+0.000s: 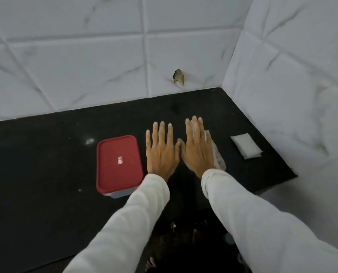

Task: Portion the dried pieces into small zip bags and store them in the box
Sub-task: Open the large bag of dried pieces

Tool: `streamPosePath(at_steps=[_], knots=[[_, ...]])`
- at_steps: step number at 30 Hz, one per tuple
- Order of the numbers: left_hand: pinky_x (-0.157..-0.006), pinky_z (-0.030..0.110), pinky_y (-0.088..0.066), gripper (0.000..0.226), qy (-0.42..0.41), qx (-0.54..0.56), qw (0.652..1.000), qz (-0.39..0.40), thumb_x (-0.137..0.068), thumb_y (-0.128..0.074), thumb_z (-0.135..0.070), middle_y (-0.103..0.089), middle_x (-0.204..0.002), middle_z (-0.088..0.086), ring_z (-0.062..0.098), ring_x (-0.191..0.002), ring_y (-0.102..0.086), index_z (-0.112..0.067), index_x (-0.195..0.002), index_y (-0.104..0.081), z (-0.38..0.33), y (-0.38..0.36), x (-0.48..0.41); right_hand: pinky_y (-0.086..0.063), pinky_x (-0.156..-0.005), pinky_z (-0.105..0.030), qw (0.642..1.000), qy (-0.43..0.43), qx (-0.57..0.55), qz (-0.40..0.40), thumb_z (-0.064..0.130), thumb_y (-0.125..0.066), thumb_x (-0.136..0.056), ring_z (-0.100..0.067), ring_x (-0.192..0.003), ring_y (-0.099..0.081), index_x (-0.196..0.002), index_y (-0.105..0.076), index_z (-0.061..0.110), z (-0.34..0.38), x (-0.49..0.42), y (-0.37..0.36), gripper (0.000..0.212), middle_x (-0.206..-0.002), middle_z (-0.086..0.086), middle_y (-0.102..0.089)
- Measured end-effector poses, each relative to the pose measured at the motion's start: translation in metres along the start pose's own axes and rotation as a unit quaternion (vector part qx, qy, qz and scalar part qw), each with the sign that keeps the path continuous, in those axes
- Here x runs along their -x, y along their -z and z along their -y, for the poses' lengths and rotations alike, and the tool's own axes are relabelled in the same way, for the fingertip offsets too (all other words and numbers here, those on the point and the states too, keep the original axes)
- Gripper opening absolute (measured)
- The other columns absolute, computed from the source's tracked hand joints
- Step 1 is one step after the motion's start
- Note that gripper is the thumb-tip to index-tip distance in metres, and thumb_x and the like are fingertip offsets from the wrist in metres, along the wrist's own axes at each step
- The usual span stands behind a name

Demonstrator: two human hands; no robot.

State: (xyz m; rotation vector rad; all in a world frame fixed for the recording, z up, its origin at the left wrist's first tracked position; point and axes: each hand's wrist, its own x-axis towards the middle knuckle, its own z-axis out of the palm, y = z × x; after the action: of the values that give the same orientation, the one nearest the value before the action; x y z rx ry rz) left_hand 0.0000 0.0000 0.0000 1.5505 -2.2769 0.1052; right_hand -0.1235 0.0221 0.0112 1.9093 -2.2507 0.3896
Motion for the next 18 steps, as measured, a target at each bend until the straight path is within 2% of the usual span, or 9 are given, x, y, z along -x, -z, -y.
streamPosePath(at_steps=[2,6,11,13,15,17,18], knots=[[-0.122,0.053,-0.017,0.06,0.023,0.008,0.999,0.035,-0.104,-0.023,-0.044,-0.034,-0.159,0.016,0.032,-0.151,-0.023,-0.012,-0.152,-0.035,-0.007,-0.007,0.007,-0.03,-0.114,-0.049,0.999,-0.031,-0.02,0.036,0.048,-0.036,-0.098,-0.029,-0.148,-0.013,-0.154,-0.01,0.013,-0.007,0.006,-0.005,0.071,-0.161,-0.014,-0.011],[-0.121,0.054,-0.023,0.06,0.011,0.006,0.997,0.073,-0.102,-0.022,-0.043,-0.042,-0.154,0.016,0.033,-0.148,-0.03,-0.011,-0.149,-0.041,-0.023,-0.031,0.021,-0.033,-0.113,-0.049,0.996,-0.043,-0.026,0.068,0.054,-0.038,-0.097,-0.03,-0.146,-0.022,-0.152,-0.016,0.016,-0.032,0.018,-0.024,0.07,-0.159,-0.013,-0.018],[-0.12,0.05,-0.021,0.057,0.02,0.029,0.994,0.107,-0.102,-0.026,-0.044,-0.045,-0.152,0.013,0.031,-0.147,-0.033,-0.013,-0.146,-0.046,-0.053,-0.047,0.02,-0.035,-0.111,-0.045,0.991,-0.04,-0.085,0.1,0.053,-0.053,-0.09,-0.028,-0.143,-0.029,-0.148,-0.014,0.02,-0.066,0.028,-0.027,0.077,-0.159,-0.011,-0.017],[-0.119,0.048,-0.027,0.056,0.029,0.087,0.99,0.104,-0.102,-0.024,-0.044,-0.048,-0.149,0.012,0.03,-0.145,-0.037,-0.015,-0.143,-0.049,-0.067,-0.048,0.019,-0.037,-0.11,-0.044,0.977,-0.068,-0.167,0.114,0.048,-0.056,-0.09,-0.025,-0.141,-0.029,-0.149,-0.017,0.023,-0.076,0.029,-0.028,0.075,-0.157,-0.007,-0.018],[-0.114,0.042,-0.038,0.05,0.059,0.166,0.979,0.103,-0.101,-0.031,-0.042,-0.05,-0.145,0.007,0.024,-0.139,-0.043,-0.018,-0.14,-0.051,-0.08,-0.046,0.018,-0.037,-0.11,-0.045,0.95,-0.108,-0.265,0.121,0.04,-0.056,-0.091,-0.026,-0.138,-0.033,-0.15,-0.023,0.02,-0.085,0.03,-0.031,0.07,-0.154,-0.008,-0.027],[-0.104,0.035,-0.047,0.04,0.141,0.275,0.944,0.114,-0.102,-0.042,-0.036,-0.053,-0.138,0.0,0.015,-0.126,-0.05,-0.019,-0.136,-0.055,-0.091,-0.045,0.015,-0.038,-0.107,-0.04,0.916,-0.131,-0.354,0.132,0.035,-0.059,-0.091,-0.024,-0.131,-0.041,-0.149,-0.029,0.017,-0.094,0.028,-0.029,0.068,-0.147,-0.01,-0.04],[-0.1,0.034,-0.05,0.035,0.199,0.347,0.909,0.121,-0.102,-0.046,-0.032,-0.055,-0.133,-0.002,0.011,-0.12,-0.054,-0.02,-0.133,-0.057,-0.097,-0.044,0.012,-0.042,-0.103,-0.037,0.901,-0.141,-0.387,0.14,0.033,-0.063,-0.09,-0.022,-0.126,-0.047,-0.147,-0.031,0.017,-0.099,0.026,-0.028,0.067,-0.141,-0.009,-0.047]])
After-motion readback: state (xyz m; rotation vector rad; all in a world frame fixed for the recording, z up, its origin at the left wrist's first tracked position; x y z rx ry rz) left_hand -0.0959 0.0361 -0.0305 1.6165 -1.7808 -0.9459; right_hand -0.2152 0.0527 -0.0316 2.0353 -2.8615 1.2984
